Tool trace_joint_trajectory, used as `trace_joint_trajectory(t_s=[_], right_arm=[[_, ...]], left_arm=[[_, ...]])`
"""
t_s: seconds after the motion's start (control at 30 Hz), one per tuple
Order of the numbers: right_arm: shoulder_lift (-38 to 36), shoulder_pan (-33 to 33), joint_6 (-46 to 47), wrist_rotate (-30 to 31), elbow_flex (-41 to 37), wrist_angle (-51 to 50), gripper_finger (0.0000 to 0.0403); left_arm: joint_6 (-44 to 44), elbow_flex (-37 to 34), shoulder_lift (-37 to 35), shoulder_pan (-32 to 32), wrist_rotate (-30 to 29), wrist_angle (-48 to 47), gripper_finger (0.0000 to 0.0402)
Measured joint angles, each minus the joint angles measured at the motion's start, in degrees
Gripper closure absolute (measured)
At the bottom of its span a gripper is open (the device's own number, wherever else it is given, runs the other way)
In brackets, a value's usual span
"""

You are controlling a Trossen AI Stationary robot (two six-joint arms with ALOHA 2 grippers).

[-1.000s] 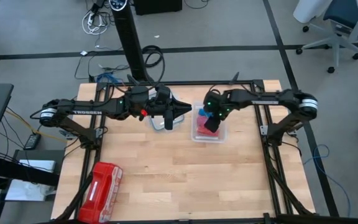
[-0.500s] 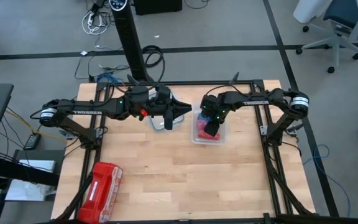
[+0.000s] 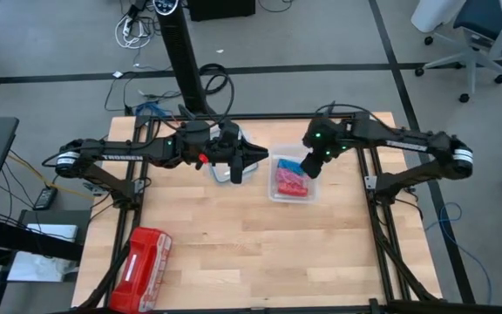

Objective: Roll bandage
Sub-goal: Close the lid of the tupperware

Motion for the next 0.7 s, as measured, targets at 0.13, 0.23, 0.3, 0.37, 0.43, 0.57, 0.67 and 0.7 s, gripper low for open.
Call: trace_joint_trajectory(t_s=[0.13,0.23,0.3,0.37,0.43,0.57,0.67,0.7], right_arm=[[-3.3,0.9,2.7,0.1,0.0,0.5,0.0297],[-4.5,2.0,4.5,0.0,0.0,2.0,0.0302],[-4.8,2.7,5.9,0.0,0.0,3.6,0.0305],[-4.6,3.8,7.4,-0.3,0.0,5.6,0.0308],[-4.0,4.8,8.8,-0.8,0.0,8.3,0.031],[-1.9,7.1,10.2,-1.5,0.0,15.5,0.0314],[0.3,8.3,10.6,-1.6,0.8,19.3,0.0316],[1.5,8.6,10.4,-1.5,2.0,19.2,0.0317]], left_arm=[[0.0,0.0,0.0,0.0,0.0,-0.2,0.0322],[0.3,0.0,0.0,0.0,-0.1,-0.2,0.0322],[1.5,0.0,-0.2,0.0,-1.0,-0.4,0.0322],[3.2,0.0,-0.9,0.3,-1.3,-1.1,0.0322],[4.4,0.0,-2.4,1.1,-1.4,-4.4,0.0322],[5.7,0.0,-6.4,3.8,-1.6,-15.4,0.0322],[7.9,0.0,-9.6,5.4,-1.6,-22.5,0.0322],[9.0,0.0,-10.6,5.9,-1.6,-24.1,0.0322]])
